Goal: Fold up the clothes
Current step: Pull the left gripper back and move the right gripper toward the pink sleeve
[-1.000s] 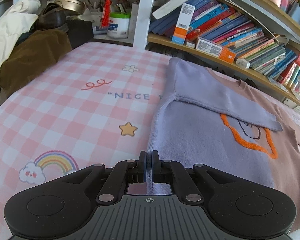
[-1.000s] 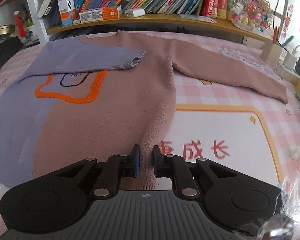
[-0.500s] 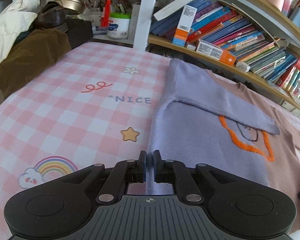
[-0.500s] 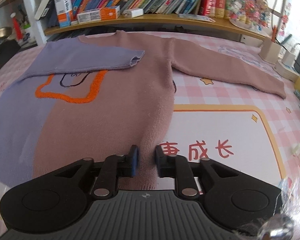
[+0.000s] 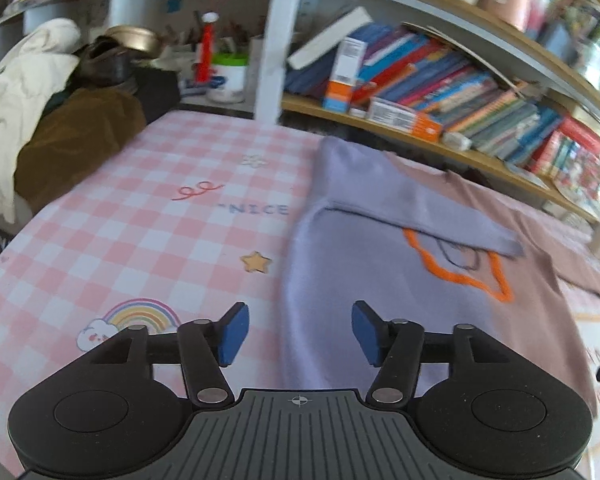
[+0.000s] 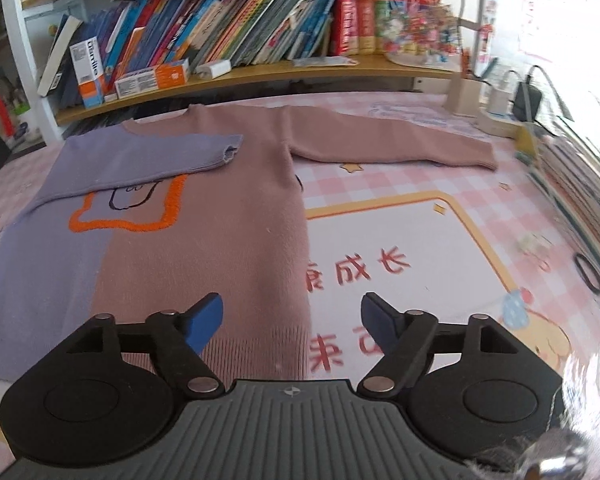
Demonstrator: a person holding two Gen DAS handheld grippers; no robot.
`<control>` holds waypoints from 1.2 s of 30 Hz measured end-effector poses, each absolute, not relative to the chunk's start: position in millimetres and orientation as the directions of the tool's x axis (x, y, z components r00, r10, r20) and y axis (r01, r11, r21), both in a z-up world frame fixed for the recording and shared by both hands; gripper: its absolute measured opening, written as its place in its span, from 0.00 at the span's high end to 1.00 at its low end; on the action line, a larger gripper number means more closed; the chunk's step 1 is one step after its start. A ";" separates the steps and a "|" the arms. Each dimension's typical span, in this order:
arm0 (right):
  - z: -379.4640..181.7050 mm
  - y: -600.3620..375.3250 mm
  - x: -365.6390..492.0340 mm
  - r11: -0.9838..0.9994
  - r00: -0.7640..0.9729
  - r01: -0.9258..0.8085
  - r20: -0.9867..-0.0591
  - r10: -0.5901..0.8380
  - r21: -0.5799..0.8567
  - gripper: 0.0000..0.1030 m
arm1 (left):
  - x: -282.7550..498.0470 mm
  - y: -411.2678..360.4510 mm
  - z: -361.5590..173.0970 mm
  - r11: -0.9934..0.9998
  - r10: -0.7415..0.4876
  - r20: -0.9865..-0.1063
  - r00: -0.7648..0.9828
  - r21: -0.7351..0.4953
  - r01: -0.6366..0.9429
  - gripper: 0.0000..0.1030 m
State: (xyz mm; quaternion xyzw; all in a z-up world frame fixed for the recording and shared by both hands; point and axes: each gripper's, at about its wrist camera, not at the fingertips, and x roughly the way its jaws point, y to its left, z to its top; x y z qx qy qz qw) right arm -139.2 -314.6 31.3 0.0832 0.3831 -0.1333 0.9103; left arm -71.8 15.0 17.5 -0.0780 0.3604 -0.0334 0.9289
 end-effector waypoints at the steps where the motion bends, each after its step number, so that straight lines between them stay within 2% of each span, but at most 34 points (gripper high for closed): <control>1: 31.8 -312.7 -143.3 0.948 0.671 0.315 -0.717 -0.189 0.046 0.22 | -74.7 11.1 17.4 0.986 -0.127 -0.666 0.735 -0.164 0.023 0.33; 8: 33.5 -307.0 -175.3 0.925 0.649 0.381 -0.713 -0.265 0.004 0.12 | -92.7 -16.4 9.4 0.978 -0.207 -0.694 0.689 -0.139 0.154 0.21; 14: 32.7 -314.6 -197.7 0.891 0.615 0.455 -0.721 -0.318 -0.005 0.10 | -94.4 -29.3 6.2 0.968 -0.245 -0.705 0.665 -0.136 0.212 0.16; 26: 27.6 -331.6 -204.1 0.879 0.593 0.477 -0.737 -0.324 -0.002 0.09 | -93.1 -56.0 4.1 0.958 -0.271 -0.716 0.644 -0.138 0.250 0.15; 36: 22.5 -398.7 -174.3 0.882 0.612 0.470 -0.737 -0.288 0.045 0.09 | -83.5 -95.3 4.0 0.978 -0.204 -0.729 0.653 -0.123 0.169 0.15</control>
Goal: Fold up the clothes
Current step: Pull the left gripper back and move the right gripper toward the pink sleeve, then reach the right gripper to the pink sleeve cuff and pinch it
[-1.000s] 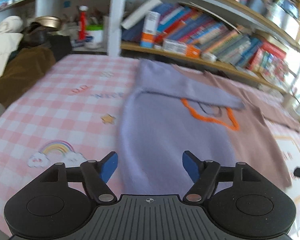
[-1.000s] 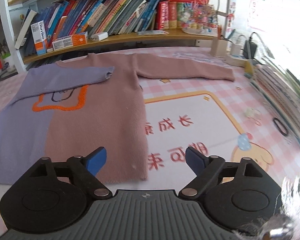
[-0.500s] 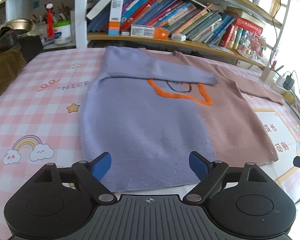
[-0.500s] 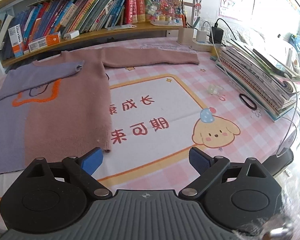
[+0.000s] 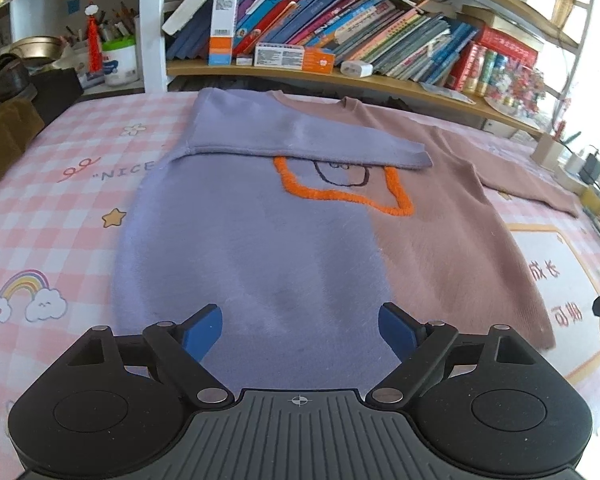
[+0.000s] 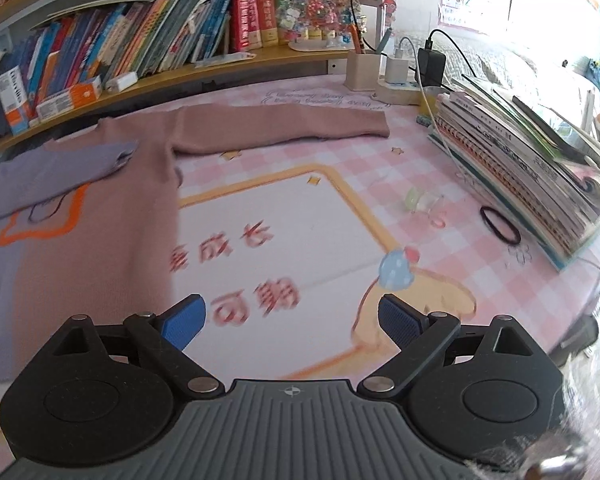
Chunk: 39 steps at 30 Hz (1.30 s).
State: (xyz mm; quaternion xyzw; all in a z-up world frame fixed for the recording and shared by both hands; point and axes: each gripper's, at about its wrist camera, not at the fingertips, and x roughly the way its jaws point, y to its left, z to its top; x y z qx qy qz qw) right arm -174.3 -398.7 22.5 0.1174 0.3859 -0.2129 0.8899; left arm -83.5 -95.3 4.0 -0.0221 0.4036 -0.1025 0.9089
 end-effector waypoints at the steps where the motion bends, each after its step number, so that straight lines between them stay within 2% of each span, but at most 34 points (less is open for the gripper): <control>1: 21.7 -408.3 -168.6 0.885 0.615 0.462 -0.737 -0.281 0.049 0.09 | -82.8 -101.2 4.2 0.981 -0.190 -0.732 0.655 -0.121 0.150 0.15; 16: 15.3 -574.0 -66.9 0.919 0.652 0.365 -0.746 -0.135 0.152 0.09 | -96.3 -201.2 -1.2 0.999 -0.001 -0.771 0.637 -0.028 -0.032 0.15; 23: 5.9 -627.6 -25.2 0.898 0.628 0.381 -0.774 -0.077 0.219 0.10 | -109.2 -207.2 5.9 0.992 0.091 -0.775 0.625 0.016 -0.125 0.15; 34: -12.9 -647.5 -3.3 0.877 0.625 0.405 -0.779 -0.059 0.259 0.13 | -116.7 -206.1 3.5 0.978 0.166 -0.801 0.576 0.060 -0.199 0.15; 36: -13.3 -647.4 -0.3 0.876 0.643 0.394 -0.764 -0.047 0.278 0.21 | -116.6 -205.4 3.1 0.977 0.172 -0.802 0.571 0.063 -0.205 0.15; 37: -13.4 -647.4 0.9 0.874 0.656 0.383 -0.754 -0.029 0.299 0.31 | -116.4 -205.3 3.1 0.976 0.175 -0.803 0.570 0.065 -0.208 0.15; 39: -14.3 -648.1 4.1 0.864 0.673 0.368 -0.740 0.008 0.344 0.41 | -116.0 -204.9 3.3 0.975 0.180 -0.803 0.568 0.068 -0.213 0.15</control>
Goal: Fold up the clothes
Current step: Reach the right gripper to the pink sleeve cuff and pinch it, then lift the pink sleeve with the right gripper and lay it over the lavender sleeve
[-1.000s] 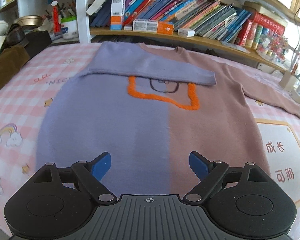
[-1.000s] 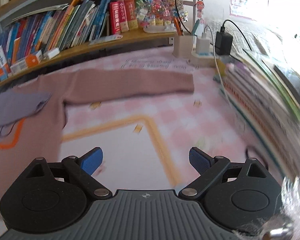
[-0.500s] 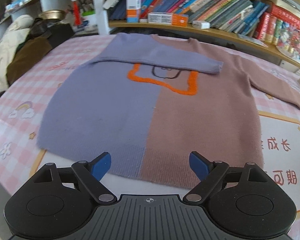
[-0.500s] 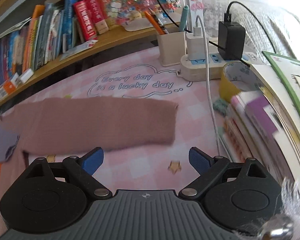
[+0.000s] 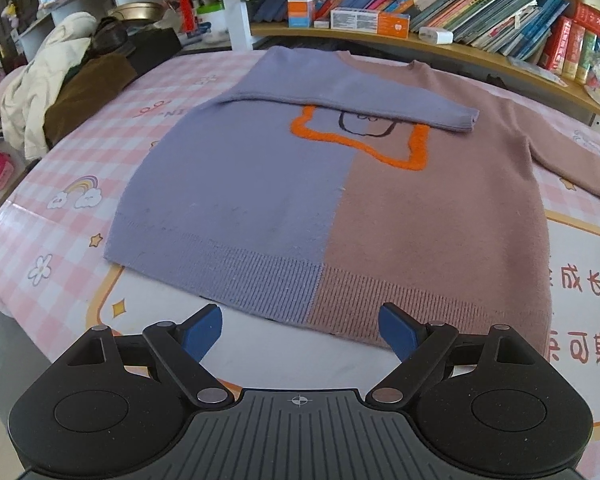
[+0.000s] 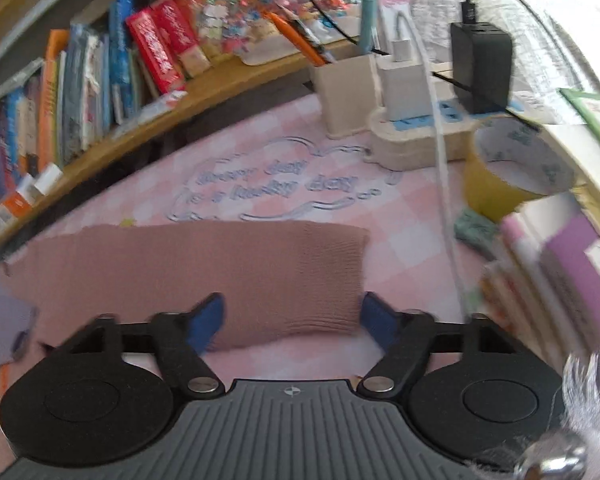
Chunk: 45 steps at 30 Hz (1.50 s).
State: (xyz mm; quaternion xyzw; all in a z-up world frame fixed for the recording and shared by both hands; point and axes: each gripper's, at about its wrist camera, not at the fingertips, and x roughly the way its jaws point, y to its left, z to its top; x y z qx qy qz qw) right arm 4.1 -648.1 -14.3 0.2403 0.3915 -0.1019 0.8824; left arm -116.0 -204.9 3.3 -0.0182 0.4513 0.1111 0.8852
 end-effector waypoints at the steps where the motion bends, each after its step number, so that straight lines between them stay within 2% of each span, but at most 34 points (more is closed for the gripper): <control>1: -14.8 -648.5 5.7 0.858 0.681 0.361 -0.732 0.027 0.367 0.47 | -115.5 -204.5 3.5 0.974 0.182 -0.803 0.567 0.069 -0.215 0.15; 12: -20.2 -626.2 14.5 0.798 0.695 0.300 -0.693 0.192 0.522 0.48 | -109.5 -206.2 5.7 0.972 0.195 -0.801 0.566 0.082 -0.218 0.15; 18: -20.9 -636.7 13.7 0.786 0.705 0.344 -0.694 0.145 0.514 0.53 | -109.6 -207.4 7.8 0.973 0.199 -0.795 0.573 0.089 -0.215 0.15; 21: -21.5 -647.9 11.6 0.773 0.708 0.383 -0.698 0.106 0.505 0.61 | -110.9 -206.7 7.4 0.970 0.203 -0.797 0.568 0.087 -0.226 0.15; 24: -23.6 -652.7 11.6 0.764 0.698 0.412 -0.711 0.086 0.497 0.76 | -112.0 -205.5 7.5 0.970 0.201 -0.798 0.567 0.084 -0.227 0.15; 26: -26.1 -654.3 12.3 0.758 0.688 0.426 -0.721 0.082 0.493 0.93 | -112.6 -206.5 7.3 0.971 0.199 -0.799 0.568 0.084 -0.222 0.15; 27: -26.1 -654.1 12.2 0.758 0.689 0.426 -0.720 0.081 0.493 0.94 | -113.1 -206.6 7.3 0.972 0.197 -0.799 0.568 0.084 -0.219 0.15; 30: -22.3 -651.6 11.6 0.766 0.701 0.415 -0.709 0.074 0.491 0.95 | -114.9 -205.7 8.2 0.972 0.197 -0.796 0.572 0.085 -0.217 0.15; 36: 9.8 -633.7 9.1 0.796 0.776 0.328 -0.626 0.081 0.509 0.95 | -114.7 -198.4 9.7 0.975 0.185 -0.785 0.591 0.073 -0.207 0.15; 45: 54.2 -575.1 13.9 0.835 0.836 0.191 -0.532 0.137 0.516 0.95 | -115.9 -182.9 11.4 0.995 0.085 -0.741 0.666 0.024 -0.100 0.15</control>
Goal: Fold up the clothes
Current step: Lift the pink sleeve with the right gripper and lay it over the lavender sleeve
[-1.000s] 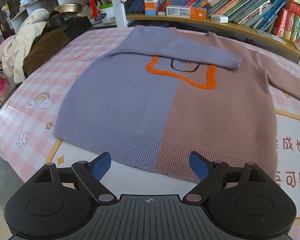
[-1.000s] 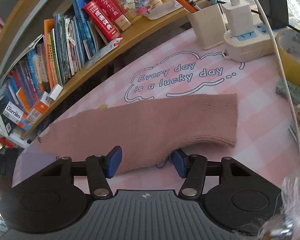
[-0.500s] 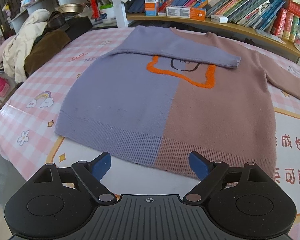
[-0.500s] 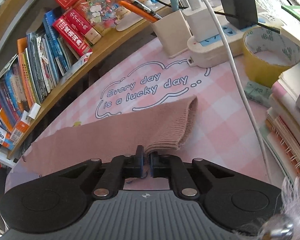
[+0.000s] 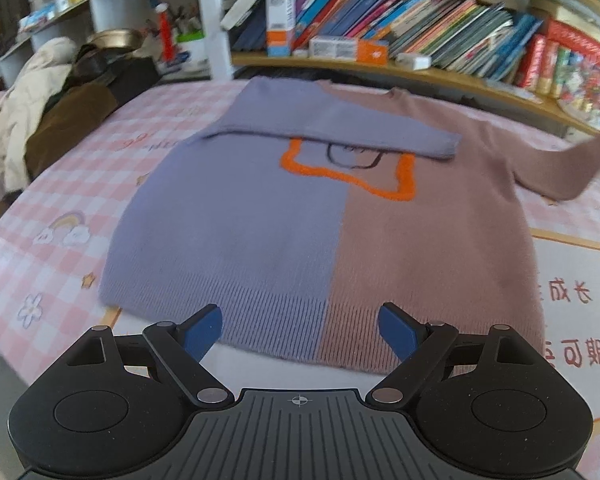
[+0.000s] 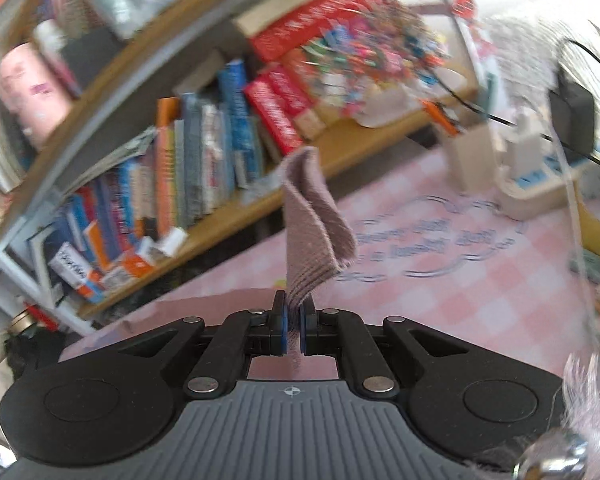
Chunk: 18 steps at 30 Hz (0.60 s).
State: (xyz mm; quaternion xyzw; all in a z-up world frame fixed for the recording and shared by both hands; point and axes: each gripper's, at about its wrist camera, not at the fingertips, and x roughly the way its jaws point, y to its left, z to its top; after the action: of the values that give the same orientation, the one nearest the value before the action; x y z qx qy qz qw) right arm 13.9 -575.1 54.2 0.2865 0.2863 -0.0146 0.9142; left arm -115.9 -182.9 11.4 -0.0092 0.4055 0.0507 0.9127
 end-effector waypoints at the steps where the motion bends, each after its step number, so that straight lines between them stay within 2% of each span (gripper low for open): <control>1: 58.5 -564.7 15.5 0.840 0.840 0.176 -0.524 0.144 0.513 0.95 | -116.4 -179.1 12.9 0.997 0.067 -0.730 0.680 0.022 -0.075 0.15; 9: 91.7 -461.9 38.0 0.868 0.867 0.085 -0.466 0.178 0.490 0.95 | -113.7 -119.3 27.5 0.999 -0.010 -0.655 0.756 0.027 0.037 0.15; 18: 104.5 -321.3 78.2 0.886 0.860 -0.022 -0.443 0.253 0.463 0.95 | -112.5 -31.2 32.1 0.999 0.001 -0.626 0.780 0.027 0.020 0.15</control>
State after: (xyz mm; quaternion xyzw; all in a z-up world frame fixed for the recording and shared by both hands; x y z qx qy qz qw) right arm 78.2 -321.3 104.5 0.2270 0.2539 0.0733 0.9374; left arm -112.5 -31.2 32.1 0.0160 0.3319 -0.0049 0.9432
